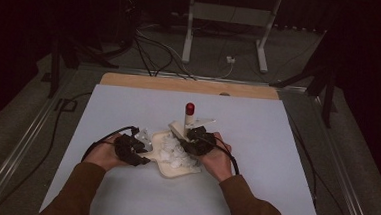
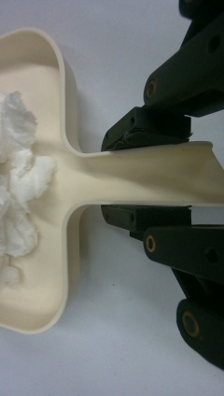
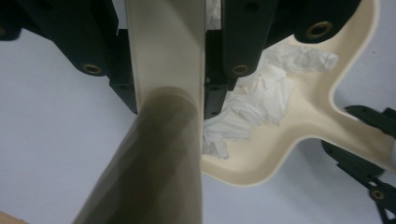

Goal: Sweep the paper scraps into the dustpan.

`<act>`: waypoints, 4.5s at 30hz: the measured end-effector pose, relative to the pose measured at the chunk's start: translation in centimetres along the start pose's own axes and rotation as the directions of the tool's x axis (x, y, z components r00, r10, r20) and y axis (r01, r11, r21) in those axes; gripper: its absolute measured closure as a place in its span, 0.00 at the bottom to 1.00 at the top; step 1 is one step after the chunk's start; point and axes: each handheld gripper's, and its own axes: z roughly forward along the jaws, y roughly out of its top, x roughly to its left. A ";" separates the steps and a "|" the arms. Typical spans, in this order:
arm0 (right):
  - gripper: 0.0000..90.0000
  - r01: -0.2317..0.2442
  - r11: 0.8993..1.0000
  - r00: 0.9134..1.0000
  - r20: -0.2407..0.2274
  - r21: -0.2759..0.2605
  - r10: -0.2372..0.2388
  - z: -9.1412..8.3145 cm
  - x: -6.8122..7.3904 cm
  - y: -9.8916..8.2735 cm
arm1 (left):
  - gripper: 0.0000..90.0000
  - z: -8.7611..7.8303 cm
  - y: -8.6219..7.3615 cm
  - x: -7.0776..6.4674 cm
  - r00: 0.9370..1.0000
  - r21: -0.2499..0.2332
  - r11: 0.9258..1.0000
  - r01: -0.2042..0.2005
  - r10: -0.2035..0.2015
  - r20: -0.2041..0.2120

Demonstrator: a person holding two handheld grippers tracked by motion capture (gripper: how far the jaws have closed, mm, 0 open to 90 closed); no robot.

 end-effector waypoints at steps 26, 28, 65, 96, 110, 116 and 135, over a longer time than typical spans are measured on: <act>0.74 0.033 0.998 0.999 0.005 -0.045 -0.033 -1.2 0.6 1.2 | 0.74 0.5 -0.3 -1.2 1.000 -0.018 1.000 -0.024 0.024 0.015; 0.74 0.031 0.998 0.999 0.021 -0.049 -0.030 -1.5 0.4 1.1 | 0.74 0.5 -0.3 -1.3 0.999 -0.017 0.999 -0.031 0.031 0.016; 0.74 -0.143 0.989 0.975 0.175 0.027 0.136 -4.0 -0.2 -4.3 | 0.74 0.9 -0.7 -3.8 0.999 0.009 0.999 -0.046 0.046 0.000; 0.74 -0.099 0.995 0.994 0.043 0.024 0.098 -1.8 6.1 -1.4 | 0.74 1.8 -0.7 -4.3 1.000 -0.036 0.999 0.003 -0.003 0.005; 0.74 -0.062 0.998 0.996 0.070 0.004 0.062 -2.6 6.0 -1.1 | 0.74 2.0 -1.5 -4.9 1.000 -0.128 0.992 0.003 -0.006 -0.029; 0.74 -0.075 0.997 0.996 0.052 0.005 0.075 -3.1 5.1 -0.9 | 0.74 2.1 -1.7 -5.4 0.999 -0.158 0.987 0.001 -0.008 -0.043; 0.74 -0.163 0.980 0.983 0.070 -0.113 0.171 -5.2 2.5 -0.3 | 0.74 1.8 -2.1 -5.5 0.996 -0.215 0.976 0.013 -0.032 -0.083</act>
